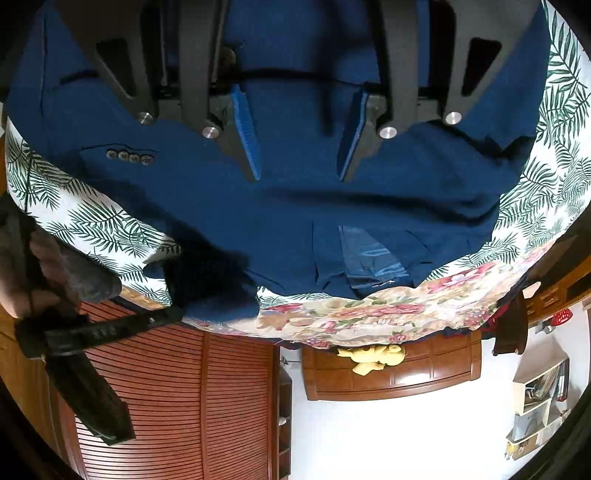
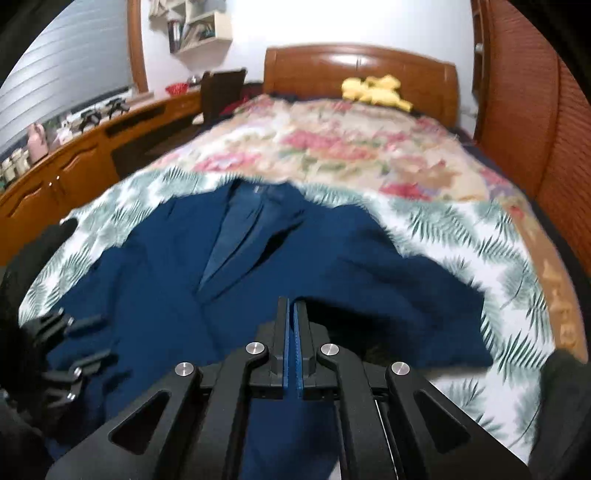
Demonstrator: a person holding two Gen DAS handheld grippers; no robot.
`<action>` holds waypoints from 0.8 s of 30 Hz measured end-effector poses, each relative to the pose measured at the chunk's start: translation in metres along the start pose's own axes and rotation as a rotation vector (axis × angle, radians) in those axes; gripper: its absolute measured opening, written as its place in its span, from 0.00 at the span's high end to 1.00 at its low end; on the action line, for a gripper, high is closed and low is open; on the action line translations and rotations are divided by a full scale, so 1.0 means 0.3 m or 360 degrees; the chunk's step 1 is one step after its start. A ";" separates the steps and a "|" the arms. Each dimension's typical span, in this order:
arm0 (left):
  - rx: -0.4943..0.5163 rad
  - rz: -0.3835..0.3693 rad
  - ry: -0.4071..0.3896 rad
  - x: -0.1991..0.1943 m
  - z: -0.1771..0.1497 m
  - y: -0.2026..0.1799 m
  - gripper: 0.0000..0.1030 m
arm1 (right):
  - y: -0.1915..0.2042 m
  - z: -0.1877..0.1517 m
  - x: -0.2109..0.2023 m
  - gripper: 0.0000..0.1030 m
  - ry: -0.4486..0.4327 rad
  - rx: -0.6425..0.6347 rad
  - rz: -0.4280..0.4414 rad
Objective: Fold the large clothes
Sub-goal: 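Carry the sleeve across the jacket front with the right tool and release it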
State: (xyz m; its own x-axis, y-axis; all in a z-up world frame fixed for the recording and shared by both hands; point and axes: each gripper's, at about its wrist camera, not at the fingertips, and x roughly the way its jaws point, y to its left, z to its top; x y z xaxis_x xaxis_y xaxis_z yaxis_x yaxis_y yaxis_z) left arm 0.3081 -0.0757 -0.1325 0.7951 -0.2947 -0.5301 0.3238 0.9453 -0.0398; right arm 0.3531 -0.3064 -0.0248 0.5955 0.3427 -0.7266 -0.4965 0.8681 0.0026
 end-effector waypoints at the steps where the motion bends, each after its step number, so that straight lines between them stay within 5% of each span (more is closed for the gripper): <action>1: 0.0000 0.0000 -0.0001 0.000 0.000 0.000 0.60 | 0.002 0.000 -0.009 0.88 -0.0003 -0.0013 -0.0028; 2: -0.0001 0.0000 -0.0002 0.000 0.000 0.001 0.60 | -0.007 -0.001 -0.024 0.82 -0.0022 -0.0019 -0.0061; 4: -0.0003 0.0000 -0.0002 0.001 0.000 0.002 0.60 | -0.047 0.005 -0.039 0.55 -0.0051 0.0040 -0.0142; 6: -0.0001 0.0000 -0.0003 0.000 0.000 0.002 0.60 | -0.111 0.014 -0.030 0.41 -0.0046 0.0135 -0.0198; 12: 0.0004 0.0002 -0.0010 -0.002 0.001 0.006 0.60 | -0.333 -0.042 0.089 0.40 0.0100 0.0429 -0.0348; 24: -0.0012 -0.0011 -0.0112 -0.056 0.010 0.016 0.59 | -0.592 -0.222 0.221 0.40 0.0188 0.1058 -0.0265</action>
State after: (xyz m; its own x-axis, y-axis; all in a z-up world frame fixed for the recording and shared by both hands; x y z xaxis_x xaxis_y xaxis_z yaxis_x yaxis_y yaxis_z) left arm 0.2977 -0.0666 -0.1212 0.8269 -0.3100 -0.4692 0.3258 0.9441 -0.0495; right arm 0.4386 -0.4617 -0.1193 0.5385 0.1775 -0.8237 0.1098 0.9544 0.2774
